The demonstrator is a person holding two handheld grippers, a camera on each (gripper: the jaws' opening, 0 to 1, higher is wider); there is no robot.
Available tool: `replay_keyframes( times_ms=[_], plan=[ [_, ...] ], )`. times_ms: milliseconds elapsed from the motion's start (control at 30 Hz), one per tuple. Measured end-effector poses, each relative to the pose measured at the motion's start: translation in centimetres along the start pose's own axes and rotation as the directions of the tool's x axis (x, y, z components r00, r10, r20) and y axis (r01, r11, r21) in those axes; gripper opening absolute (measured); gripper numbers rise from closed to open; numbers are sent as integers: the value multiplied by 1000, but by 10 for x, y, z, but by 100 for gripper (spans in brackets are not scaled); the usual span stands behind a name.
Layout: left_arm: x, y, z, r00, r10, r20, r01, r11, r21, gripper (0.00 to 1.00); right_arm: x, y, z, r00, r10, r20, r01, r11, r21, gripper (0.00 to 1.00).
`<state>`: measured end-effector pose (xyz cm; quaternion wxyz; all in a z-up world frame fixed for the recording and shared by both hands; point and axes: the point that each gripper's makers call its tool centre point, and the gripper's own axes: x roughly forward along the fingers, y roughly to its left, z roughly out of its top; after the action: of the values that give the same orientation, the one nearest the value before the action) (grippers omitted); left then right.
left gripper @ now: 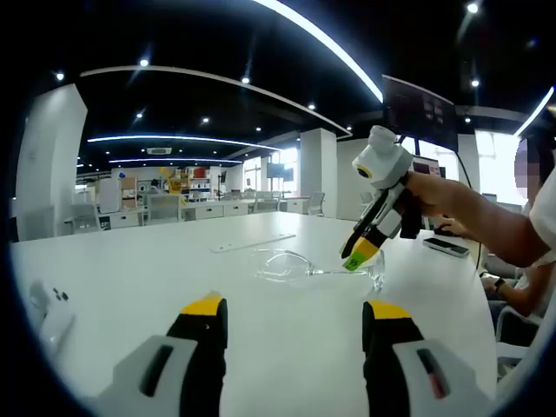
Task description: Stand the stemmed glass upright on the table place it in front of you
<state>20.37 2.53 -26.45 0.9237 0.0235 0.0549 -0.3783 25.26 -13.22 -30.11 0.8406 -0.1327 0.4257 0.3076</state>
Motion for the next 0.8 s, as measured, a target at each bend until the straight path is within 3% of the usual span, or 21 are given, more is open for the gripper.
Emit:
replay_keyframes(
  times_ms=[800],
  plan=[
    [0, -2, 1, 1000, -3, 2, 3, 1000, -1, 63, 9, -5, -1, 997, 11, -70, -11, 1000, 5, 30]
  ],
)
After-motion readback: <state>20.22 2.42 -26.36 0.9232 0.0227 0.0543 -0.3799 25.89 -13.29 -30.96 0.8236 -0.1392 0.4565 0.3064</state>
